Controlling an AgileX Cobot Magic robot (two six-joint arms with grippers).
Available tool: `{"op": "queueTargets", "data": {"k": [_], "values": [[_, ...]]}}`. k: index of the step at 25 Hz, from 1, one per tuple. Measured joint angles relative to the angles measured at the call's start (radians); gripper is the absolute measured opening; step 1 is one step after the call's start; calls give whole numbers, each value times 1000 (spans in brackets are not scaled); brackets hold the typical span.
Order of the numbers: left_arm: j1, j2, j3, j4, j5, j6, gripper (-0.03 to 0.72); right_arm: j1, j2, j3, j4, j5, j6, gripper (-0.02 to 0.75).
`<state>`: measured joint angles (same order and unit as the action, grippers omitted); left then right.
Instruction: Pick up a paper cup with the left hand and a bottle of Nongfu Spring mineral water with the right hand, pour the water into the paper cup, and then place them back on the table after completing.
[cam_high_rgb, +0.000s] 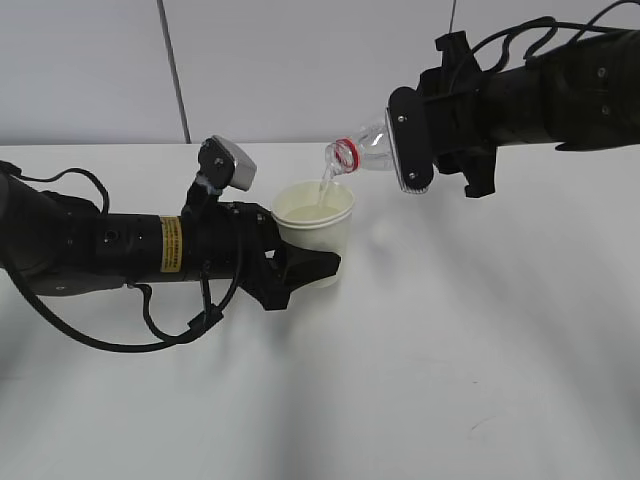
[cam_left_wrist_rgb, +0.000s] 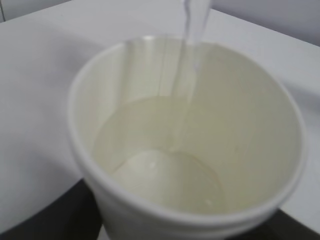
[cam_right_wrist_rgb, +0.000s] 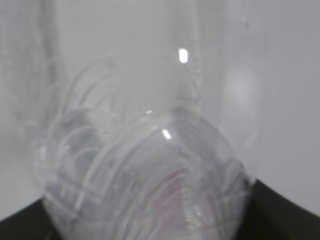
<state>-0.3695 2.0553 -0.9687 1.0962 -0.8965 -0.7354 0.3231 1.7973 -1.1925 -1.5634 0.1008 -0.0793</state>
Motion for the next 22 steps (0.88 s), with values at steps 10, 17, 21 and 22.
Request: {"op": "queueTargets", "data": {"k": [10, 17, 21, 22], "values": [[0, 0, 0, 0, 0, 0, 410, 0, 0, 0, 0, 0, 79, 411], [0, 0, 0, 0, 0, 0, 410, 0, 0, 0, 0, 0, 150, 395], [0, 0, 0, -1, 0, 0, 410, 0, 0, 0, 0, 0, 199, 393], [0, 0, 0, -1, 0, 0, 410, 0, 0, 0, 0, -2, 215, 393]]}}
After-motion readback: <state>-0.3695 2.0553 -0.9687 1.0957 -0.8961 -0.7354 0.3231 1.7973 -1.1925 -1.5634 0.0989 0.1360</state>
